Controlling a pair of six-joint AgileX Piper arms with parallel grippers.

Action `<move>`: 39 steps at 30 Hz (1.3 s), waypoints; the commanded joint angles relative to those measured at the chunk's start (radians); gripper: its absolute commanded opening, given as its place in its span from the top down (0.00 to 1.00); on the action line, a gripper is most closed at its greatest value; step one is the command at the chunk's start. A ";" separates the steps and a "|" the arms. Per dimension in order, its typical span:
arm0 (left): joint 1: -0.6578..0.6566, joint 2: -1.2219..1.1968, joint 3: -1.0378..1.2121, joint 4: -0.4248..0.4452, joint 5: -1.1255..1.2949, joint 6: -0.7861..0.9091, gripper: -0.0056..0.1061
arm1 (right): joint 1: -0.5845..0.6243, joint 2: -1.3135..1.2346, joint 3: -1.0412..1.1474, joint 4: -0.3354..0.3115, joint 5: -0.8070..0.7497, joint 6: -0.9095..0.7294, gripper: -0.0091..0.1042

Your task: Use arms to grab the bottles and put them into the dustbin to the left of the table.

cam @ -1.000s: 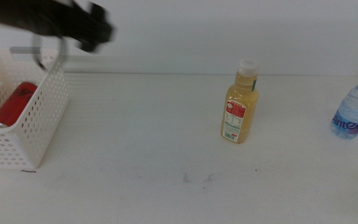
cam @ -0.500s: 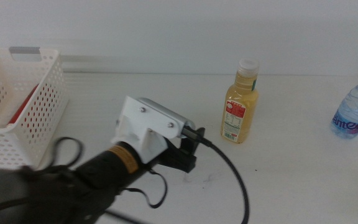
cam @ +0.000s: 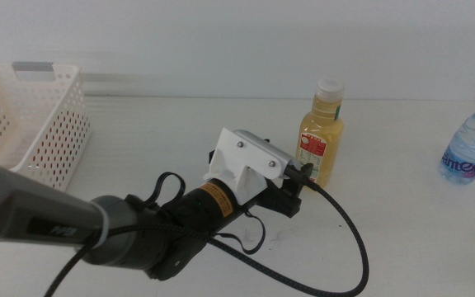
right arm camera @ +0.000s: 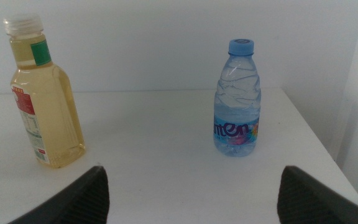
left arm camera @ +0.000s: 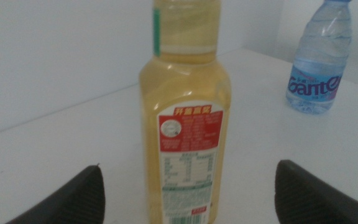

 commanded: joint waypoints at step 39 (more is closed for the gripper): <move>-0.052 0.241 -0.294 -0.114 0.098 -0.115 0.11 | -0.005 -0.004 0.003 -0.008 -0.009 -0.005 0.20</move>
